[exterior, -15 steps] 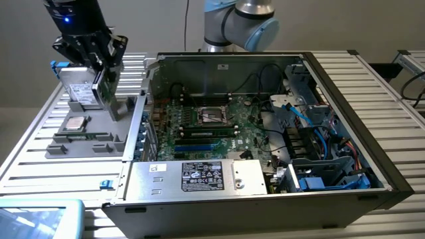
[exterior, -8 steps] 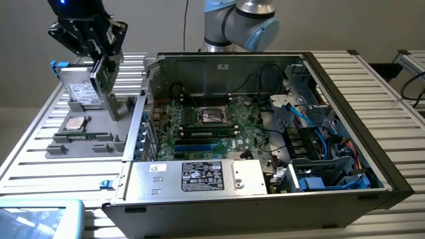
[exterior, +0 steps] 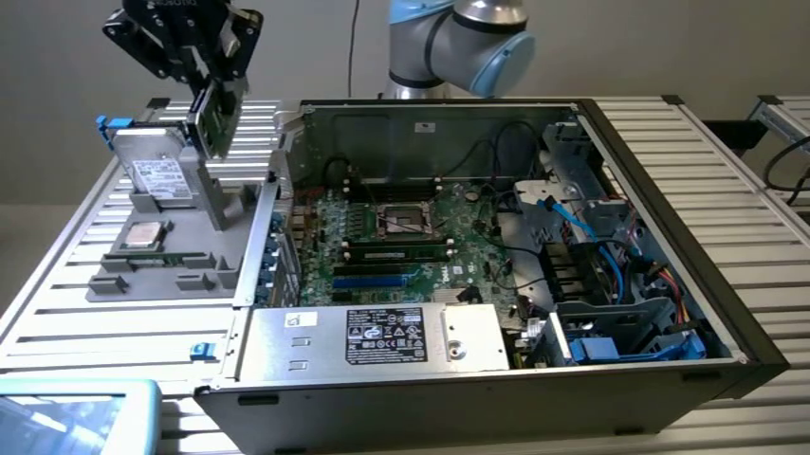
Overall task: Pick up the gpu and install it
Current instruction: 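Pick up the gpu and move the gpu toward the slot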
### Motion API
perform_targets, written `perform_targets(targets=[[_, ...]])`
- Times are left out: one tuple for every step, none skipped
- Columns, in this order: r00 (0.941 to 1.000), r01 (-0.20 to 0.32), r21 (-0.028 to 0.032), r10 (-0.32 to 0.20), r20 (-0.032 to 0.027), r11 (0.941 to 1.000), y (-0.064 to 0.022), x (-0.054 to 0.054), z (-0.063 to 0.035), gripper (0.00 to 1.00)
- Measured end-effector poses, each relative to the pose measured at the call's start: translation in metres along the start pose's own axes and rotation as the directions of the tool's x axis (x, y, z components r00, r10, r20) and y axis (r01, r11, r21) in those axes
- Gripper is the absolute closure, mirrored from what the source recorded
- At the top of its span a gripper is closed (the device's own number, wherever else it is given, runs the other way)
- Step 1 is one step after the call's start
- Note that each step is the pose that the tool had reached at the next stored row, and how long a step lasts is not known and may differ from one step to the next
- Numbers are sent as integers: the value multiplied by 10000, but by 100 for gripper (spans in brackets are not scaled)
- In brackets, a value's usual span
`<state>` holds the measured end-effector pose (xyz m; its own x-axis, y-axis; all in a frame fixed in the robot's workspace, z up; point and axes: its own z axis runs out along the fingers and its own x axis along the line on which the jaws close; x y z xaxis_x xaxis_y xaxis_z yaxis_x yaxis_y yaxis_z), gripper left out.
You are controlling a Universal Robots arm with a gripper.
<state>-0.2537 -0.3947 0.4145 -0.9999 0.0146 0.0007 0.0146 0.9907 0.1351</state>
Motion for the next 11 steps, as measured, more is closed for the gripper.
perform_targets(targets=[[10000,0,-19,0,0,10000,-4,-44,-30,71],[10000,-1,-37,1,0,10000,-8,-87,-60,71],[10000,-1,-55,1,0,10000,-13,-131,-92,71],[10000,0,-64,0,-1,10000,-17,-176,-117,71],[10000,0,-66,0,0,10000,-22,-222,-133,71],[10000,-1,-66,1,-2,10000,-27,-267,-142,71],[10000,-1,-64,1,-5,10000,-32,-314,-150,71],[10000,-1,-65,1,-6,10000,-37,-359,-157,71],[10000,-2,-64,2,-8,10000,-43,-402,-164,71],[10000,-2,-65,2,-9,10000,-48,-447,-171,71],[10000,-2,-64,1,-12,10000,-53,-494,-178,71]])
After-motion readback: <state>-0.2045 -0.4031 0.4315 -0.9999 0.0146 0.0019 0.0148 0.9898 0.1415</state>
